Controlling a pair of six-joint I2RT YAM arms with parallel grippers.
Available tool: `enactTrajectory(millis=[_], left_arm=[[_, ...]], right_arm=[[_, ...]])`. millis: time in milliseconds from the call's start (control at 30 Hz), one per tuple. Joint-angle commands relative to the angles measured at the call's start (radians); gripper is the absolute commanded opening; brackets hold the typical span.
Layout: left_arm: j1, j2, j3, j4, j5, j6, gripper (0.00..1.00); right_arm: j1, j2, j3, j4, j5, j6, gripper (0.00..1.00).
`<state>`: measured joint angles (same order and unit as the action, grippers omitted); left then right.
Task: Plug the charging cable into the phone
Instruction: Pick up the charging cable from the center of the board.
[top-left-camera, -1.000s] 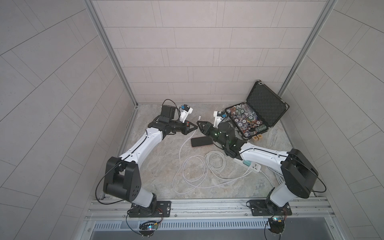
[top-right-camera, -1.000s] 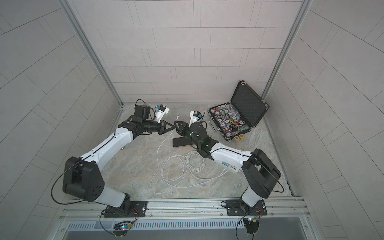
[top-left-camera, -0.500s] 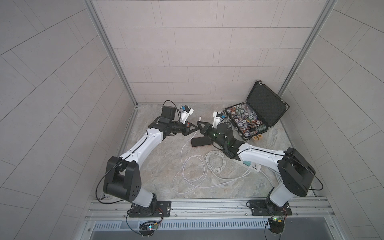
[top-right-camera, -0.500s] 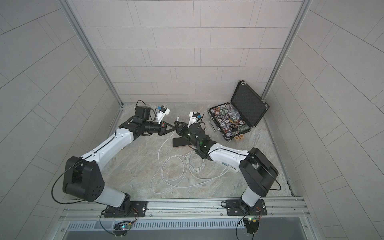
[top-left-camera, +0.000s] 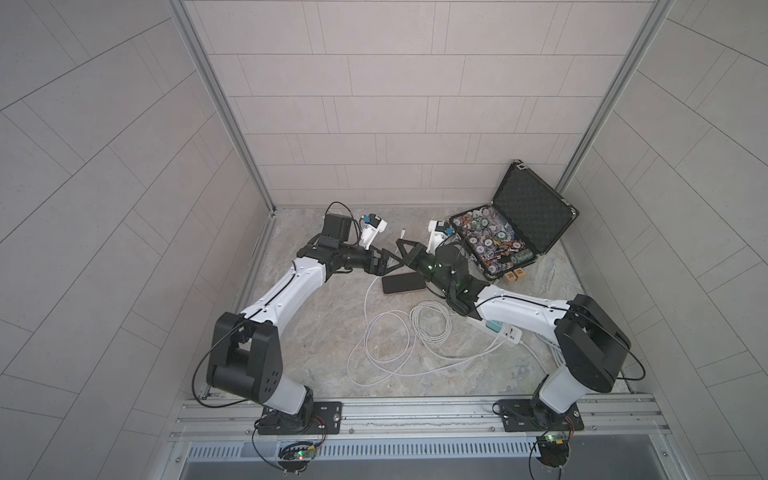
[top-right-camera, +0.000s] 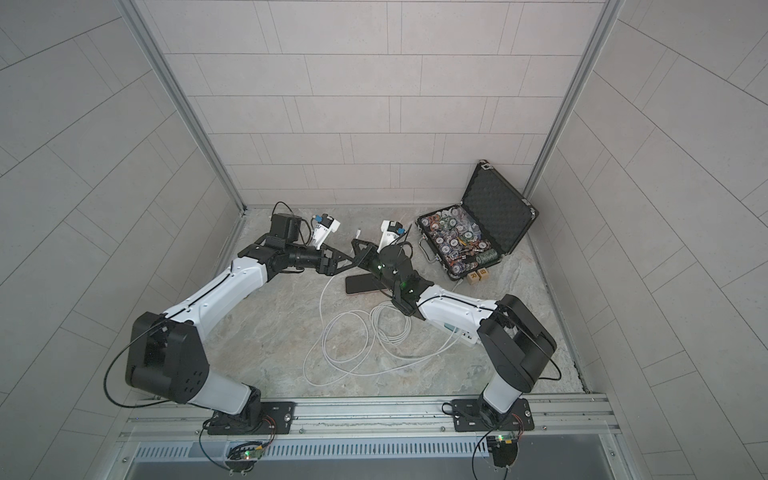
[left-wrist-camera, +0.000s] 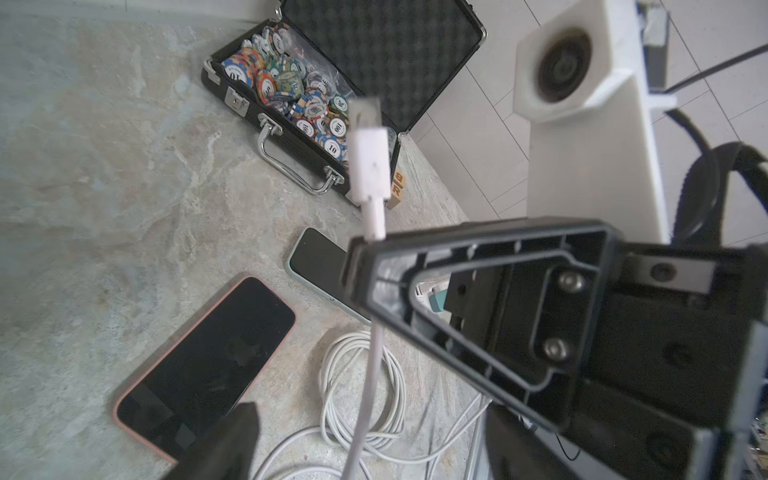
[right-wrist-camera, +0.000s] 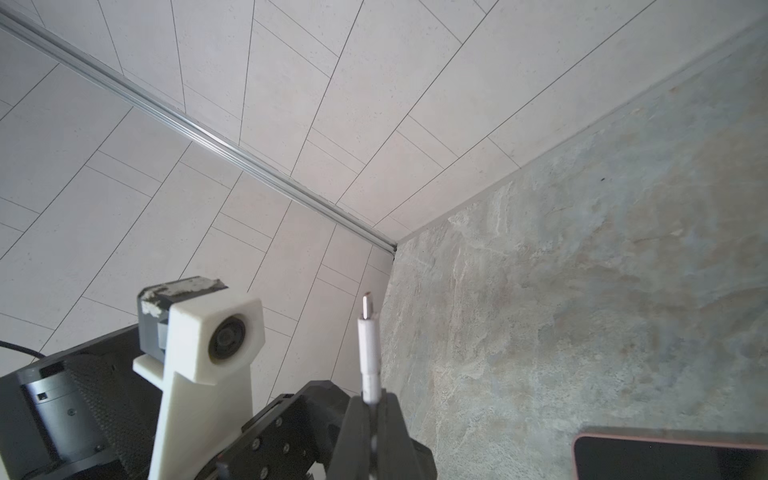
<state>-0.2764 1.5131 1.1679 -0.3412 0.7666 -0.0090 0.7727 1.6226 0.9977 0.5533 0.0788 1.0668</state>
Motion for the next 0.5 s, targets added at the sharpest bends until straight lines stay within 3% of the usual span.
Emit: enactTrajectory(millis=[0,133,300,467], left_arm=[[0.007,-0.024,0.025,0.019,0.118,-0.005,1.00],[0.053,-0.033,0.042,-0.018,0.152,0.046,1.00],[0.099,-0.034,0.103,-0.144,0.231,0.208,1.00],[0.097,-0.013,0.067,-0.054,0.223,0.196,1.00]], right_arm=[[0.012,-0.028,0.005,-0.054,-0.083,-0.077,0.00],[0.003,-0.097,-0.037,-0.106,-0.142,-0.162,0.00],[-0.010,-0.226,-0.146,-0.165,-0.158,-0.234,0.00],[-0.011,-0.349,-0.250,-0.260,-0.213,-0.303,0.00]])
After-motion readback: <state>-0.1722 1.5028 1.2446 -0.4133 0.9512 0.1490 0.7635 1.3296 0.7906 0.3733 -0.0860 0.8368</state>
